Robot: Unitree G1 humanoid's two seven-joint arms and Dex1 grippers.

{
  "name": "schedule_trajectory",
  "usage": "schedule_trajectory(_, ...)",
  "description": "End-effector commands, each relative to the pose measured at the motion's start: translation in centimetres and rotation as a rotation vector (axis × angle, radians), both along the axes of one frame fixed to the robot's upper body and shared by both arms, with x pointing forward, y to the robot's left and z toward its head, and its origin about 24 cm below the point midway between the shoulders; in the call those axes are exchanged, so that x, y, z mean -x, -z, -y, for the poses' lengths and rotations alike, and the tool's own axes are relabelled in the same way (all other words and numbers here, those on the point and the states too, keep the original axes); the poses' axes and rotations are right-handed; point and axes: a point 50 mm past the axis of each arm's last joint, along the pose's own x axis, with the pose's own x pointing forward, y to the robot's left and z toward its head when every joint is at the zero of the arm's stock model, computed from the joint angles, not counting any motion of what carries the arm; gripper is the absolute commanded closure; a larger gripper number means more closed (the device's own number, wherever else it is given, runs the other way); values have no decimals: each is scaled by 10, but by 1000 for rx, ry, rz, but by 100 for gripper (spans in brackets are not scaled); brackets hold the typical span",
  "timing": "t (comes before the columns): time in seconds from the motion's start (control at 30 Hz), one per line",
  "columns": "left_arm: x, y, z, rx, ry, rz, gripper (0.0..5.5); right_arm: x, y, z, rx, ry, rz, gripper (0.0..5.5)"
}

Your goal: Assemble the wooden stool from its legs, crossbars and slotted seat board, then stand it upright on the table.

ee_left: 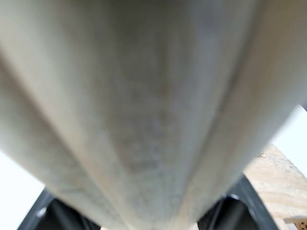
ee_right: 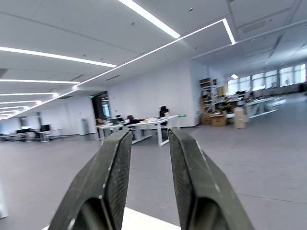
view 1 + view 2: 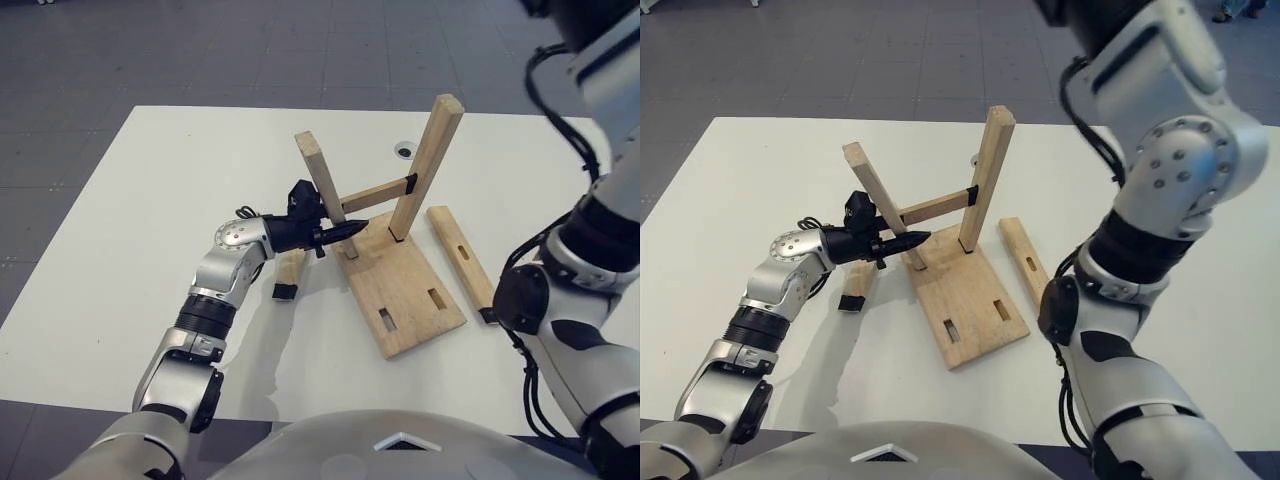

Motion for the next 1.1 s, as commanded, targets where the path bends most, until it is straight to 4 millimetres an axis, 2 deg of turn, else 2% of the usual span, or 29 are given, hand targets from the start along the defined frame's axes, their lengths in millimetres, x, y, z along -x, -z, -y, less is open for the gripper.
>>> schedule_trajectory(0.03,16,42,-11,-211,41,-151,345,-24,46,38,122,267,-147,413)
schedule_trajectory(0.1,14,40,-11,-212,51,-146,345,-31,88,41,187,306,-260,413)
schedule_trajectory(0.2,11,38,-10,-215,70,-137,345,-24,147,24,243,238,-420,413)
schedule_trajectory(0.27,11,37,-9,-218,86,-136,345,-14,169,8,257,163,-481,413)
schedule_trajectory(0.4,12,37,-10,-229,107,-138,345,-3,180,-13,274,72,-504,413)
schedule_trajectory(0.47,11,36,-10,-231,109,-137,345,-1,182,-17,286,35,-505,413)
schedule_trajectory(0.53,11,36,-9,-230,108,-136,345,-2,184,-11,309,25,-505,413)
schedule_trajectory(0.6,12,36,-9,-227,105,-135,345,-7,188,16,358,86,-527,413)
schedule_trajectory(0.7,14,38,-11,-223,96,-141,345,-11,197,81,445,276,-586,413)
schedule_trajectory(0.73,15,38,-11,-224,94,-140,345,-11,198,108,478,370,-606,413)
schedule_trajectory(0.8,14,37,-11,-221,87,-137,345,-11,194,152,488,540,-627,413)
schedule_trajectory(0.83,14,37,-11,-219,85,-137,345,-11,190,162,480,583,-622,413)
schedule_trajectory(0.87,15,37,-12,-220,83,-138,345,-13,187,158,469,576,-608,413)
schedule_trajectory(0.9,15,37,-13,-221,82,-139,345,-17,184,147,460,541,-589,413)
schedule_trajectory(0.93,16,38,-14,-222,80,-141,345,-21,182,127,455,474,-563,413)
schedule_trajectory(0.97,16,39,-14,-223,79,-144,345,-22,180,72,424,264,-519,413)
schedule_trajectory(1.0,16,40,-12,-223,81,-146,345,-12,176,17,384,43,-480,413)
schedule_trajectory(1.03,17,40,-10,-224,86,-148,345,10,169,-34,334,-207,-449,413)
schedule_trajectory(1.07,18,41,-9,-225,92,-150,345,35,160,-69,302,-427,-426,413)
schedule_trajectory(1.1,18,41,-9,-229,98,-150,345,58,152,-84,290,-625,-424,413)
